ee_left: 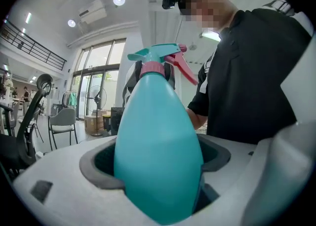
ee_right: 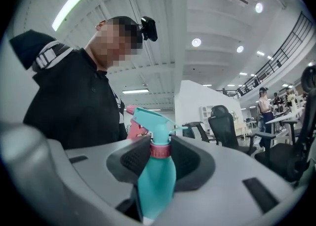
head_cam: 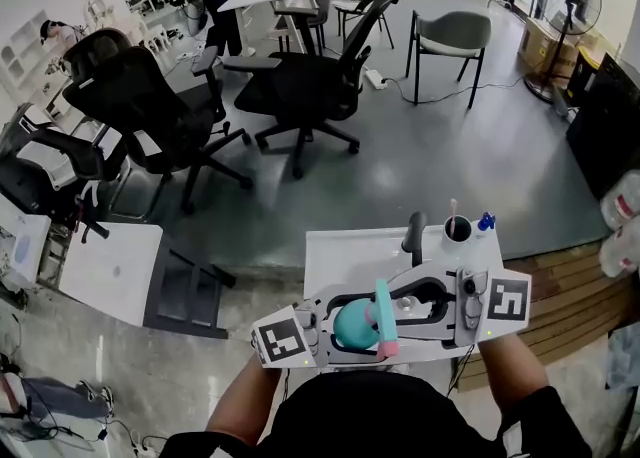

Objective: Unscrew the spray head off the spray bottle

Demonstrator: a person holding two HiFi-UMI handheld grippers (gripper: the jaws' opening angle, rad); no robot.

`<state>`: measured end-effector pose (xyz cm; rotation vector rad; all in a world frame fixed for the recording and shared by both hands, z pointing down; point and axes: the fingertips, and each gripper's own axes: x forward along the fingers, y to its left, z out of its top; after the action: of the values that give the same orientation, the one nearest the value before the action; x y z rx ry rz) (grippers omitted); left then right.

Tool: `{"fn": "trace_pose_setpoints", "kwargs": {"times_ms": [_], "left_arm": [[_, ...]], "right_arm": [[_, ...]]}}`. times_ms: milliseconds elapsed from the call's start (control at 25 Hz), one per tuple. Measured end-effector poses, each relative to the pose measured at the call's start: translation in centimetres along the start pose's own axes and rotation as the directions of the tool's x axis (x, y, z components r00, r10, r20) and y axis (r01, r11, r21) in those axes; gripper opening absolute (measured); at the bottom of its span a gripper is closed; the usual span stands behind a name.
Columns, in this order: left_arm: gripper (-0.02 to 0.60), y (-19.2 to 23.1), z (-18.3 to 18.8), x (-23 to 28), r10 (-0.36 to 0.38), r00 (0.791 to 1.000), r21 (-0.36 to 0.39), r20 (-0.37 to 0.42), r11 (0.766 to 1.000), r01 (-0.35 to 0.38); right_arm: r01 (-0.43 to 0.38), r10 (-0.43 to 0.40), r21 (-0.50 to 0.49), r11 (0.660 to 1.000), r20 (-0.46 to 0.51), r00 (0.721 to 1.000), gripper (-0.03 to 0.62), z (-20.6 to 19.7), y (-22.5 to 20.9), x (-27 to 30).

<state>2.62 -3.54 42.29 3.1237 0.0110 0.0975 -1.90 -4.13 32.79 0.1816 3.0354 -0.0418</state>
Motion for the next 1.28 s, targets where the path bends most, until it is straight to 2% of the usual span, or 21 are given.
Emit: {"fn": "trace_pose_setpoints", "kwargs": {"times_ms": [120, 200, 240, 320, 400, 600, 680, 800, 1000, 1080, 1280], "left_arm": [[0.437, 0.3, -0.7, -0.1, 0.012, 1.000, 0.007, -0.018, 1.000, -0.012], [0.437, 2.0, -1.7, -0.5, 0.104, 0.993, 0.000, -0.047, 0.995, -0.104], [0.437, 3.1, -2.2, -0.8, 0.168, 0.984, -0.006, -0.062, 0.986, -0.169], [0.437, 5.1, -2.9, -1.6, 0.278, 0.958, -0.039, -0.074, 0.959, -0.282], [0.436, 6.2, -3.1, -2.2, 0.348, 0.935, -0.069, -0.074, 0.933, -0.353], [0.437, 8.1, -3.7, -2.9, 0.483, 0.870, -0.088, -0.100, 0.866, -0.492], [0.437, 8.5, -3.7, -2.9, 0.507, 0.856, -0.109, -0.096, 0.850, -0.516], [0.437, 8.4, -3.6, -2.4, 0.519, 0.849, -0.103, -0.098, 0.844, -0.527], [0.437, 7.7, -3.3, -2.1, 0.498, 0.863, -0.099, -0.083, 0.858, -0.505], [0.437, 7.5, -3.3, -2.1, 0.494, 0.866, -0.088, -0.080, 0.862, -0.499], [0.437, 7.2, -2.9, -2.3, 0.471, 0.879, -0.058, -0.070, 0.878, -0.475]], "right_arm": [[0.010, -0.010, 0.000, 1.000, 0.007, 1.000, 0.135, 0.0, -0.3, 0.0], [0.102, -0.102, -0.019, 0.995, 0.006, 0.995, 0.138, -0.3, -1.6, 0.0], [0.166, -0.166, -0.031, 0.986, 0.007, 0.986, 0.139, -0.5, -2.5, -0.2], [0.287, -0.287, -0.053, 0.956, 0.012, 0.958, 0.187, -1.1, -4.1, -0.7], [0.379, -0.379, -0.068, 0.923, 0.012, 0.925, 0.189, -1.5, -5.2, -1.0], [0.565, -0.565, -0.069, 0.822, 0.018, 0.825, 0.186, -1.8, -7.0, -1.1], [0.611, -0.611, -0.060, 0.790, 0.011, 0.791, 0.186, -2.1, -7.5, -0.9], [0.645, -0.645, -0.043, 0.763, 0.008, 0.764, 0.187, -2.5, -7.8, -0.3], [0.686, -0.684, -0.049, 0.726, 0.053, 0.728, 0.150, -1.7, -7.1, 0.3], [0.686, -0.684, -0.056, 0.725, 0.057, 0.727, 0.144, -1.7, -6.9, 0.3], [0.653, -0.651, -0.058, 0.755, 0.048, 0.758, 0.140, -1.4, -6.6, 0.4]]}}
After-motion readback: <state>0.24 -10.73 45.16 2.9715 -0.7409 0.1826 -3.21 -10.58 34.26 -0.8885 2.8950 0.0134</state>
